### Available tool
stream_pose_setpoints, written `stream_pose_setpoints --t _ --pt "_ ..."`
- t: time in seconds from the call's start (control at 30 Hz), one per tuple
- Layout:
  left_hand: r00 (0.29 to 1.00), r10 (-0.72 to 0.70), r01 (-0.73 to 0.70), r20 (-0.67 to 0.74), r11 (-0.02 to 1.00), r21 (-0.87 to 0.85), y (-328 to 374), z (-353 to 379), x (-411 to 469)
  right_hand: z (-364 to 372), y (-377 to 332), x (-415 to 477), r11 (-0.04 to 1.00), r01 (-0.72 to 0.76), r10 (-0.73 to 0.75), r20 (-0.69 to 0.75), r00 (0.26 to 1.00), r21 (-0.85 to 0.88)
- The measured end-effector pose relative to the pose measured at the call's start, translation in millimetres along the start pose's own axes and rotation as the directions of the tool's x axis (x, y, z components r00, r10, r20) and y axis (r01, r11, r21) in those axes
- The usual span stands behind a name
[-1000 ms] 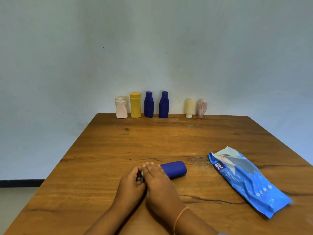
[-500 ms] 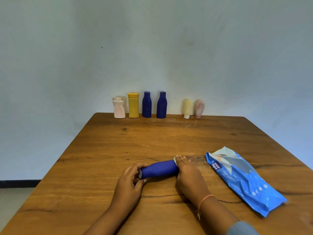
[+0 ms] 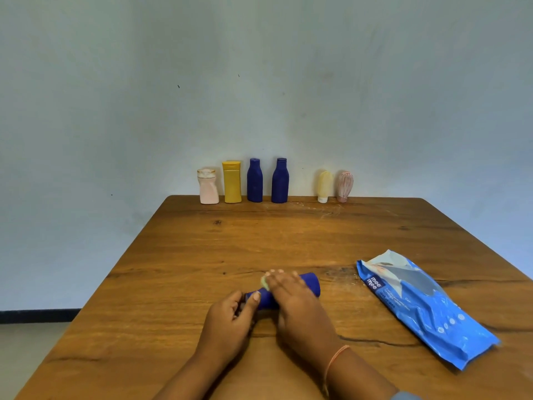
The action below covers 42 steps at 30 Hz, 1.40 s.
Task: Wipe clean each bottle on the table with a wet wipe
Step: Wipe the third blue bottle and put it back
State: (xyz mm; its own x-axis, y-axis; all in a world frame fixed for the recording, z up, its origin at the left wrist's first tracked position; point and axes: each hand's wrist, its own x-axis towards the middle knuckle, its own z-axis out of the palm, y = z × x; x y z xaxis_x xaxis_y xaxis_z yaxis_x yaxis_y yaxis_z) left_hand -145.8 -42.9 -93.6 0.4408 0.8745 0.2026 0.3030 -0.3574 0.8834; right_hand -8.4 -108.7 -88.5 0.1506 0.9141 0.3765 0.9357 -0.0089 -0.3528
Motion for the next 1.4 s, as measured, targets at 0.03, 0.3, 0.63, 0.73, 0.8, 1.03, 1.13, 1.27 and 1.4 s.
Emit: stream_pose_setpoints --t 0.03,0.3,0.63,0.73,0.8,1.03,1.13,1.27,1.4 --pt "1.0 -0.021 0.021 -0.007 1.0 -0.02 -1 1 1 -8 11 1 0.998 -0.067 0.067 -0.015 0.998 -0.003" --pt "0.997 0.047 -0.05 0.067 0.998 0.046 4 -1 3 -7 27 1 0.982 -0.18 0.18 -0.011 0.984 -0.06" --pt "1.0 -0.015 0.015 0.008 1.0 0.027 -4 2 5 -1 -4 -3 0.997 0.058 -0.056 0.034 0.998 -0.045" --pt "1.0 -0.031 0.031 -0.005 0.998 0.048 -2 1 5 -20 22 -1 0.995 -0.099 0.098 -0.02 0.995 -0.032" --pt "0.998 -0.056 0.056 0.009 0.998 0.019 4 0 3 -26 33 -1 0.989 -0.15 0.149 -0.028 0.988 -0.007" --pt "0.999 -0.03 0.03 -0.014 0.999 0.027 9 -1 2 -11 25 -1 0.961 -0.276 0.277 -0.023 0.961 0.019" --pt "0.992 -0.077 0.073 0.1 0.997 0.04 6 -3 0 -9 20 3 0.941 -0.338 0.338 -0.017 0.941 -0.03" --pt "0.993 -0.058 0.053 0.107 0.997 0.049 7 -4 1 2 -1 1 0.966 -0.242 0.24 -0.032 0.97 -0.092" --pt "0.999 -0.001 -0.002 0.039 0.998 0.062 6 -4 2 23 -46 -5 0.997 -0.045 0.049 0.072 0.996 -0.057"
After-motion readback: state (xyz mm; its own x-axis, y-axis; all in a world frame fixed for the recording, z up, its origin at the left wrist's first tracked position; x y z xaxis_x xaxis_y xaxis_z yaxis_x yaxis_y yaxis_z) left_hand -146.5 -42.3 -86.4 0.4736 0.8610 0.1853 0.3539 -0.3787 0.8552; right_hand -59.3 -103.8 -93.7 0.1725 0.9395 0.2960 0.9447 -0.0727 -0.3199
